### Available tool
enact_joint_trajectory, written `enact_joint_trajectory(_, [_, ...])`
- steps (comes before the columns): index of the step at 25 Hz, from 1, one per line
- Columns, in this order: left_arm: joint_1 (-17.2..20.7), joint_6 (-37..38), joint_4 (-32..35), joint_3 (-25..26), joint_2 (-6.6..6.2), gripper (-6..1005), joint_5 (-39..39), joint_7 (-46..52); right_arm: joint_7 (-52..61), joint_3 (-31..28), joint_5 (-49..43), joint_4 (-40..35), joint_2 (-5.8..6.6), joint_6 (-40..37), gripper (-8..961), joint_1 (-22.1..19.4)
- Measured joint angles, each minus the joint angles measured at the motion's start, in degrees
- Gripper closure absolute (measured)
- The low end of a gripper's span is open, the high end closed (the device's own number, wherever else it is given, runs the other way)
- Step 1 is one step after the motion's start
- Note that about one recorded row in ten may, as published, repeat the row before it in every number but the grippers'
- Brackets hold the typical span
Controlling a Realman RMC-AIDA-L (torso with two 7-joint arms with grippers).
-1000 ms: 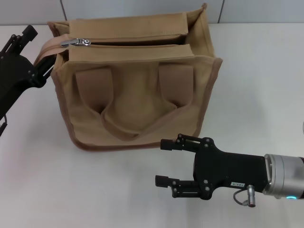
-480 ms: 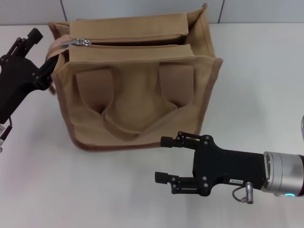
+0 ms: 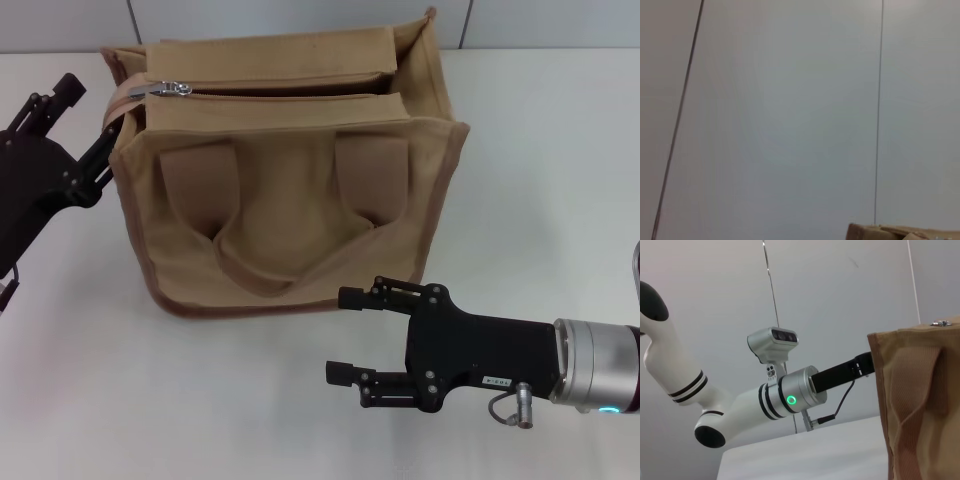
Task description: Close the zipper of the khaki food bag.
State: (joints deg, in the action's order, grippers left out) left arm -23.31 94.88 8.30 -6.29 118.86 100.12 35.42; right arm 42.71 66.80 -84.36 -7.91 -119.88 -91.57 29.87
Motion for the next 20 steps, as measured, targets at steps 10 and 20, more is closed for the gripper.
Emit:
enact_joint_trajectory(10, [-0.8, 2.3, 0.0, -0.1, -0.08, 496, 0.2, 0.2, 0.0, 0.0, 0.0, 0.0, 0.00, 0.0, 179, 0.1])
enact_joint_trajectory(20, [-1.7, 2.3, -0.2, -0.5, 0.11, 865, 0.4, 0.2, 1.3, -0.5, 0.0, 0.0, 0.00, -2.0, 179, -0.2])
